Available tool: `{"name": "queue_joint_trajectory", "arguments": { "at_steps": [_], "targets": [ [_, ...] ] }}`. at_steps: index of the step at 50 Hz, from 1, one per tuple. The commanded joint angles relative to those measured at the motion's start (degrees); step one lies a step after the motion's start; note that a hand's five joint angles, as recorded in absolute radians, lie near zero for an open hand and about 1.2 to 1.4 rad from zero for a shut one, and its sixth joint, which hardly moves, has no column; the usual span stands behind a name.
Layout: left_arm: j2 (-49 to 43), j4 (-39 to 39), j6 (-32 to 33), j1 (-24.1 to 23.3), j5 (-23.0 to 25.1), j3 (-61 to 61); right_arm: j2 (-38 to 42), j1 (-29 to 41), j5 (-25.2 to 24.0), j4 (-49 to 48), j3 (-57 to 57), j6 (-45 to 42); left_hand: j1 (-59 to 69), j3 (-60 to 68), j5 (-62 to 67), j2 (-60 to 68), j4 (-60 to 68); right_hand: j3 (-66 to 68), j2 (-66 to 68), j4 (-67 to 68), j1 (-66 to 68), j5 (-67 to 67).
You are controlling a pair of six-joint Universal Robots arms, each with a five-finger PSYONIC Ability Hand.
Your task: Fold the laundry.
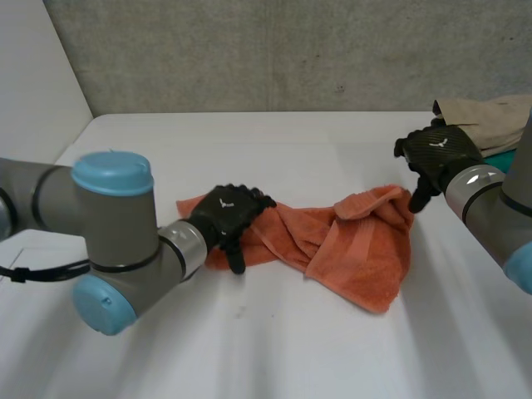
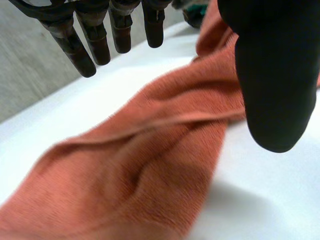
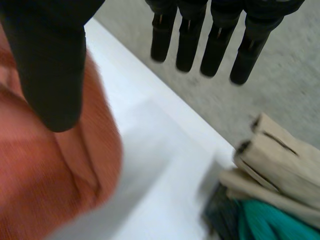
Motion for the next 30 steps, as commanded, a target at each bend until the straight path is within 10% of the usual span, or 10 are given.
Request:
{"name": "queue_joint_trajectory", "arguments": {
  "at_steps": [1,13,30],
  "targets": [
    [4.62,-0.34,-1.66,1.57,1.41,0.34,-1.55,1.08,4.63,7.41,-3.51,-7.04,-1.12,-2.03,-2.76,-1.59,-1.41,-13.99,-13.51,-14.35,-13.75,-13.00],
    [7.53,-0.34,-2.72,5.17,1.50,1.92,-9.57,13.56,-17.42,9.97,7.03,-25.57,-1.12,-2.03,-2.76,-1.59,-1.41,-4.92,-4.45,-5.29,-4.69,-3.93],
    [7.18,-0.08,-3.16,7.47,1.76,2.01,11.71,16.56,-10.14,-9.35,7.66,-43.08,-1.12,-2.03,-2.76,-1.59,-1.41,12.06,12.54,11.70,12.29,13.05]
  ]
}}
